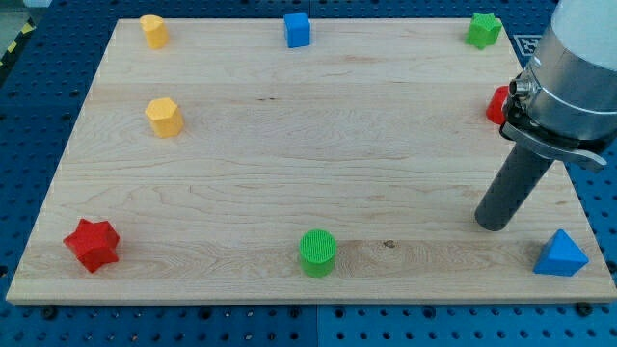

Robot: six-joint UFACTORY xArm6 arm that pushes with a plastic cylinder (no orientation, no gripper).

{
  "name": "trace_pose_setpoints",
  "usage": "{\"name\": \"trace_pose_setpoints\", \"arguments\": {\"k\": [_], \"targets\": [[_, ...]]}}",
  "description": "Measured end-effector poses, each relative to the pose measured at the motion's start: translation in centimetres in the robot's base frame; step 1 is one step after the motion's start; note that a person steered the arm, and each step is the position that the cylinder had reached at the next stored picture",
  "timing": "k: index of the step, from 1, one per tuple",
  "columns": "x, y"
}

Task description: Point at the red circle

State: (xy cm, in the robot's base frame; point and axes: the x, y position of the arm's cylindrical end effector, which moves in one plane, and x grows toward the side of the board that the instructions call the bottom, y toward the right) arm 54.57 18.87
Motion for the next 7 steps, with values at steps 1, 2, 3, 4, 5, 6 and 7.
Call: {"name": "trace_pose_setpoints", "arguments": {"k": [1, 2, 3, 4, 5, 6, 7], "targets": [[0.0, 0.0], [0.0, 0.0], [0.0, 0.0], [-0.2, 0.0], [-0.3, 0.0], [-0.7, 0.0], [-1.1, 0.0]]}}
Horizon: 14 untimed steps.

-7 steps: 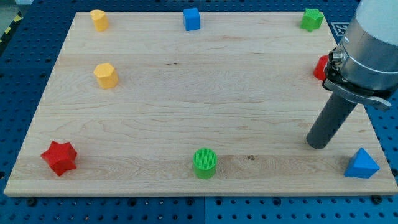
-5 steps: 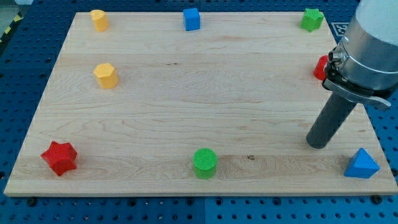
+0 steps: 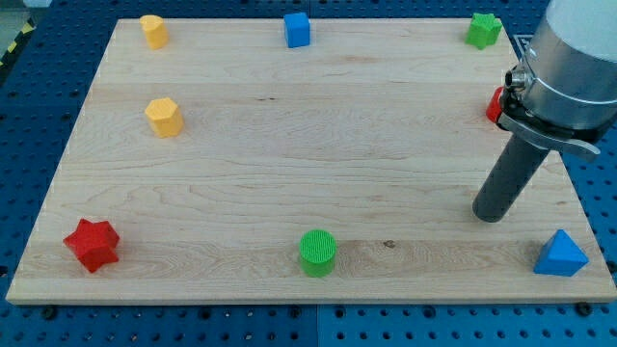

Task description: Point at the red circle

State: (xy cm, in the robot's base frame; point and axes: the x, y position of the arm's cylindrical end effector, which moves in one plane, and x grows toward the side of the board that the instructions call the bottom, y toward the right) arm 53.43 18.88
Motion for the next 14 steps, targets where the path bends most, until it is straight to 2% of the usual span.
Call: {"name": "trace_pose_setpoints", "arguments": {"k": [14], "targets": [[-5.3, 0.0]]}}
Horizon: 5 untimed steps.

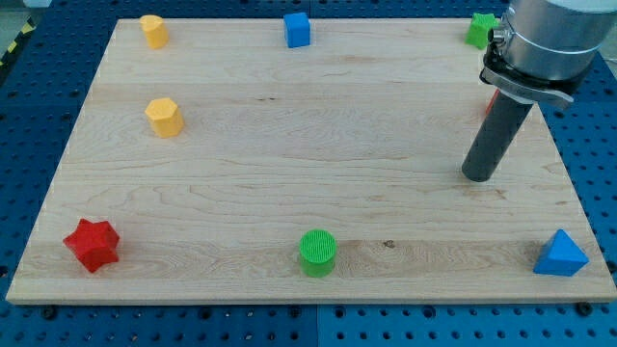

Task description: Point at the red circle

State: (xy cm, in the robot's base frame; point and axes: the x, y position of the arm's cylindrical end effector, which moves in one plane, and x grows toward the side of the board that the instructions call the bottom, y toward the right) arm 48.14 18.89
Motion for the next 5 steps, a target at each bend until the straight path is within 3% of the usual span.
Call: {"name": "trace_pose_setpoints", "arguments": {"k": [2, 5], "targets": [[-2.2, 9.4], [-8.2, 10.0]]}}
